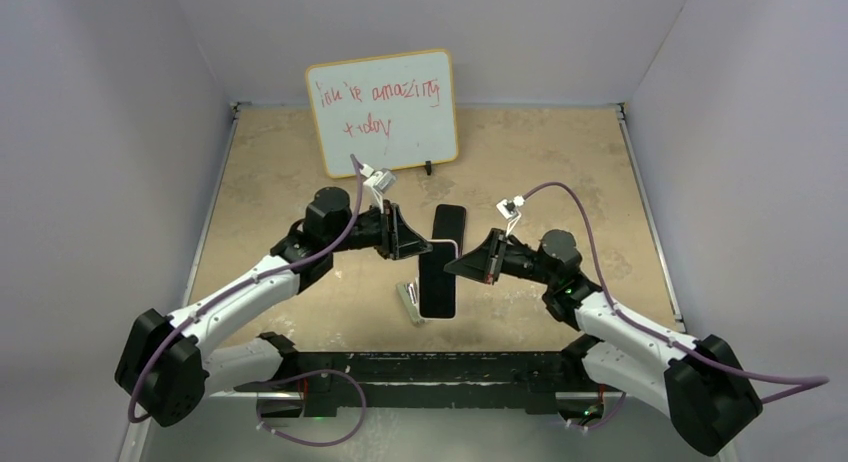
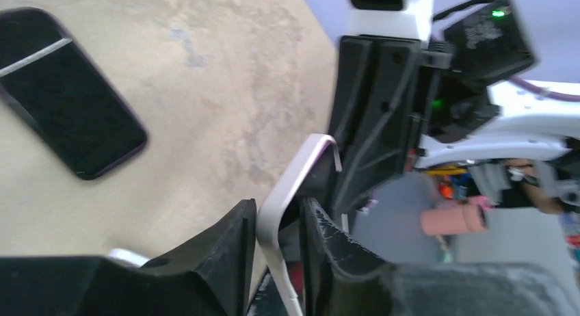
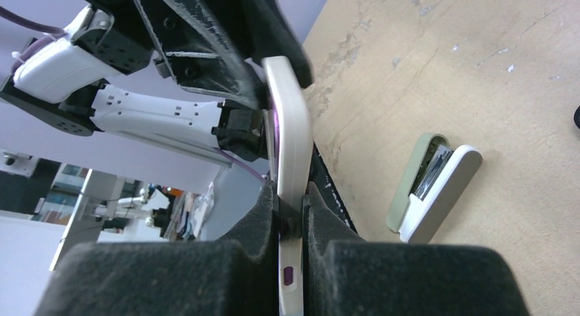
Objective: Put the phone into the phone case
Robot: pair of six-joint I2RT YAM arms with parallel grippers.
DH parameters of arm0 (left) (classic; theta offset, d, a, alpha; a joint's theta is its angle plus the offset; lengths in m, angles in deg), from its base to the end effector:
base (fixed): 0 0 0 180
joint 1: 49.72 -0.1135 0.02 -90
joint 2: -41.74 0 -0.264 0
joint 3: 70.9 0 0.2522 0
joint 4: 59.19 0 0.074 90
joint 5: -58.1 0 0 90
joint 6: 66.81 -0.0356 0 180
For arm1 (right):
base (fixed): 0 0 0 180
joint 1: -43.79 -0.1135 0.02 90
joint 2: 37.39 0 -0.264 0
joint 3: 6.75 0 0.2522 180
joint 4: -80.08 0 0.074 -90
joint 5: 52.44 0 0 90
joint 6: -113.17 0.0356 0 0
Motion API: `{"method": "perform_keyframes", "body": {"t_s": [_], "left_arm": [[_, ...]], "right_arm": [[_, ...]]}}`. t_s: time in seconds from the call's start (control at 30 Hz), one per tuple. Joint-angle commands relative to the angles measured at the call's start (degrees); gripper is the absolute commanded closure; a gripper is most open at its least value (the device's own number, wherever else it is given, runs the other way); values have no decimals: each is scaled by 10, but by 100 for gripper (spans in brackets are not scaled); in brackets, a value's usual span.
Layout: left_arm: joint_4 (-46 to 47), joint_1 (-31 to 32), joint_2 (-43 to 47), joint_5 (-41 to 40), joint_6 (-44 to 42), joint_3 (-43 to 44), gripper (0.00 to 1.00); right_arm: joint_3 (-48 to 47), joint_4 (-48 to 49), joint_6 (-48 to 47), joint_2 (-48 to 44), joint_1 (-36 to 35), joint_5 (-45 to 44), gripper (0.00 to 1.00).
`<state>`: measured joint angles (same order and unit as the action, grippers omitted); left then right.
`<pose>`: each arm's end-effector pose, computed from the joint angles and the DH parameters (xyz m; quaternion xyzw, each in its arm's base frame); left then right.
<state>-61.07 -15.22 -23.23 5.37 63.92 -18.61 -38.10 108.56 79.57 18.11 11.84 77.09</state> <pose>0.1966 -0.1613 0.2716 0.1545 0.7591 -0.5541 0.3049 0.1592 0.1260 0.2355 -0.1069 0.6778 0.6458 0.3347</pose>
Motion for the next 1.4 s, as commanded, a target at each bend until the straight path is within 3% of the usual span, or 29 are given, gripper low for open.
{"method": "perform_keyframes", "body": {"t_s": [0.0, 0.13, 0.23, 0.47, 0.73, 1.1, 1.37], "left_arm": [[-126, -1, 37, -110, -103, 58, 57], [-238, -2, 80, -210, -160, 100, 22], [-303, -2, 123, -287, -201, 122, 14], [-399, -1, 208, -461, -250, 124, 10], [-440, -1, 267, -544, -247, 123, 9], [-445, -1, 267, -563, -245, 121, 7], [-447, -1, 266, -560, -239, 122, 7]], "right_arm": [[-45, -11, -21, -7, -8, -45, 100], [-65, -2, -23, 30, -9, -57, 100], [-88, 23, -24, 75, -11, -74, 100], [-216, 6, -57, 232, -44, -138, 100], [-375, -15, -29, 428, -95, -196, 100], [-469, -61, -7, 578, -104, -189, 99], [-505, -157, -68, 602, -103, -192, 87]]}}
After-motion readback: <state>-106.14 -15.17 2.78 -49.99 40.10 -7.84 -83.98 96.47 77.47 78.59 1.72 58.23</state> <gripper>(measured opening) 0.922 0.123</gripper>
